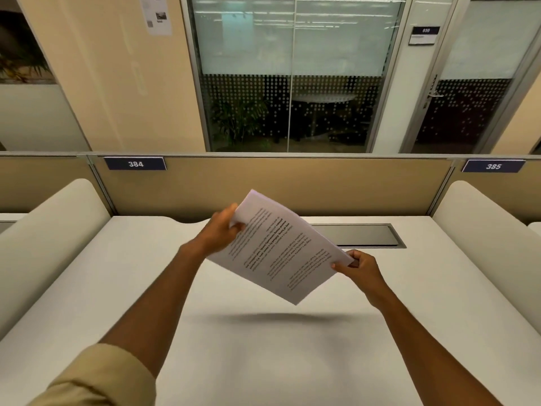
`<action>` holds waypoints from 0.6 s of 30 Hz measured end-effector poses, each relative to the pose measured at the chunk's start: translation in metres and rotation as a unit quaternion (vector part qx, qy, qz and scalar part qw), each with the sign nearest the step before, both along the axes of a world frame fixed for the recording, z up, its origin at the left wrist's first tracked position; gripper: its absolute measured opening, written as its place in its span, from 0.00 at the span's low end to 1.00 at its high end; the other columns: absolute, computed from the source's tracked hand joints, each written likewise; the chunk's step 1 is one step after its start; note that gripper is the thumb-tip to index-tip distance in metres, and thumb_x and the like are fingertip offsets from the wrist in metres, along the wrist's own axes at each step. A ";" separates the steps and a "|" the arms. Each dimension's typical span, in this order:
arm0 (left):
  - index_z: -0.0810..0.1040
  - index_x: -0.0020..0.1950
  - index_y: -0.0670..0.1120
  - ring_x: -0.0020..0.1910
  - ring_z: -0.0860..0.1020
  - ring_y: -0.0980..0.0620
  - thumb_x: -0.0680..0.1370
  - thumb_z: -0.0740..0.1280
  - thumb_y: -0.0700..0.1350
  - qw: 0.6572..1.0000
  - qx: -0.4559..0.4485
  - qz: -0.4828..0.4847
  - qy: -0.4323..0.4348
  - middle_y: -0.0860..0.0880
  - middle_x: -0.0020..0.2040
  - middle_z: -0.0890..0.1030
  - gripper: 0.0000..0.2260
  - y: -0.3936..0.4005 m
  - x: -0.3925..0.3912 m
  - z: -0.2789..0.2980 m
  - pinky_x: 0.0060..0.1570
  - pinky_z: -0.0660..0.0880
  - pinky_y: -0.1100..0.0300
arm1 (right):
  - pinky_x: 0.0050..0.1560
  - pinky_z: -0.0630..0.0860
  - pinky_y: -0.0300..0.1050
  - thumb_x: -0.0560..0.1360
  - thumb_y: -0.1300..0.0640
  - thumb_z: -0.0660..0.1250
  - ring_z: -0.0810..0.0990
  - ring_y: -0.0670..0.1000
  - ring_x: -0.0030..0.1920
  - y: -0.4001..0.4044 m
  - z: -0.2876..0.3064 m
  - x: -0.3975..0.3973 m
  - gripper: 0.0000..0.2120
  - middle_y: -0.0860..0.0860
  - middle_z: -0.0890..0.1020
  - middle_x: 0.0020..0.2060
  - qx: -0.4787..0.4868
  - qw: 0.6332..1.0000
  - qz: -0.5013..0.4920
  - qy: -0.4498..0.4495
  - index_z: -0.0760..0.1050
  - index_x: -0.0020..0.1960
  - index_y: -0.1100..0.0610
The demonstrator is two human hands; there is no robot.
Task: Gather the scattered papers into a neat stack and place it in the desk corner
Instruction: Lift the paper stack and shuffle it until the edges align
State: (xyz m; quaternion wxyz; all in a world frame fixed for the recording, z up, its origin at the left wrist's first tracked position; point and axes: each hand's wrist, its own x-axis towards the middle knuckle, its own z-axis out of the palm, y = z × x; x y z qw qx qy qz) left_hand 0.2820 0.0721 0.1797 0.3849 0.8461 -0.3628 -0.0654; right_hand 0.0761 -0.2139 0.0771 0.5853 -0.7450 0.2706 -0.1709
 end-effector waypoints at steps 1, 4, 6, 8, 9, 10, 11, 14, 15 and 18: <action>0.72 0.57 0.42 0.53 0.81 0.43 0.80 0.63 0.41 1.000 0.016 -0.026 -0.008 0.43 0.53 0.81 0.07 -0.004 0.002 0.012 0.50 0.80 0.42 | 0.48 0.81 0.46 0.68 0.60 0.77 0.83 0.59 0.49 -0.001 0.002 0.002 0.13 0.55 0.84 0.47 -0.031 0.999 0.004 0.016 0.77 0.49 0.60; 0.69 0.55 0.43 0.54 0.80 0.44 0.80 0.61 0.41 0.993 0.072 -0.085 -0.038 0.43 0.54 0.79 0.05 -0.019 0.003 0.043 0.51 0.81 0.44 | 0.44 0.82 0.43 0.68 0.59 0.78 0.83 0.56 0.46 0.001 0.010 0.013 0.16 0.55 0.83 0.47 -0.104 0.993 0.028 0.050 0.73 0.48 0.58; 0.68 0.53 0.44 0.53 0.79 0.43 0.80 0.62 0.41 0.984 0.113 -0.104 -0.090 0.43 0.53 0.79 0.04 -0.031 0.001 0.059 0.51 0.80 0.44 | 0.43 0.83 0.42 0.69 0.59 0.77 0.83 0.56 0.46 0.005 0.016 0.020 0.16 0.54 0.83 0.47 -0.128 0.989 0.051 0.046 0.71 0.48 0.57; 0.69 0.52 0.44 0.52 0.78 0.43 0.79 0.63 0.40 0.973 0.145 -0.119 -0.131 0.42 0.52 0.79 0.04 -0.043 -0.003 0.069 0.50 0.79 0.45 | 0.43 0.82 0.39 0.70 0.57 0.76 0.83 0.54 0.47 0.012 0.024 0.028 0.16 0.52 0.82 0.48 -0.147 0.986 0.074 0.028 0.71 0.50 0.54; 0.69 0.52 0.43 0.51 0.78 0.43 0.79 0.63 0.39 0.969 0.157 -0.126 -0.144 0.42 0.52 0.79 0.04 -0.049 -0.005 0.073 0.49 0.79 0.46 | 0.43 0.81 0.38 0.71 0.55 0.75 0.83 0.53 0.48 0.016 0.029 0.031 0.16 0.51 0.82 0.48 -0.147 0.986 0.084 0.013 0.71 0.52 0.53; 0.69 0.52 0.44 0.51 0.78 0.43 0.79 0.63 0.39 0.965 0.166 -0.132 -0.154 0.42 0.52 0.79 0.04 -0.054 -0.008 0.076 0.47 0.78 0.49 | 0.44 0.81 0.38 0.71 0.54 0.75 0.83 0.52 0.49 0.021 0.034 0.034 0.16 0.50 0.82 0.50 -0.141 0.986 0.093 -0.007 0.72 0.54 0.53; 0.69 0.52 0.45 0.51 0.77 0.44 0.78 0.63 0.39 0.962 0.174 -0.138 -0.161 0.43 0.52 0.78 0.04 -0.059 -0.011 0.077 0.46 0.77 0.51 | 0.45 0.81 0.39 0.72 0.52 0.74 0.83 0.50 0.49 0.026 0.039 0.037 0.16 0.49 0.82 0.51 -0.132 0.986 0.100 -0.028 0.73 0.55 0.52; 0.70 0.54 0.45 0.52 0.77 0.44 0.79 0.63 0.39 0.956 0.187 -0.151 -0.168 0.43 0.53 0.78 0.05 -0.069 -0.018 0.076 0.50 0.78 0.50 | 0.47 0.83 0.48 0.74 0.51 0.71 0.84 0.52 0.49 0.038 0.052 0.043 0.14 0.52 0.84 0.51 -0.105 0.987 0.099 -0.070 0.76 0.56 0.55; 0.71 0.54 0.44 0.52 0.78 0.44 0.79 0.63 0.39 0.956 0.188 -0.152 -0.166 0.42 0.53 0.78 0.06 -0.071 -0.021 0.075 0.51 0.79 0.48 | 0.48 0.83 0.51 0.75 0.51 0.71 0.84 0.53 0.49 0.040 0.055 0.044 0.13 0.53 0.84 0.51 -0.092 0.989 0.095 -0.072 0.77 0.56 0.56; 0.71 0.55 0.44 0.52 0.78 0.43 0.79 0.64 0.41 0.963 0.164 -0.136 -0.165 0.42 0.54 0.79 0.07 -0.072 -0.024 0.069 0.51 0.79 0.46 | 0.50 0.83 0.55 0.76 0.54 0.69 0.84 0.57 0.50 0.043 0.058 0.044 0.13 0.55 0.84 0.52 -0.061 0.993 0.079 -0.064 0.77 0.58 0.59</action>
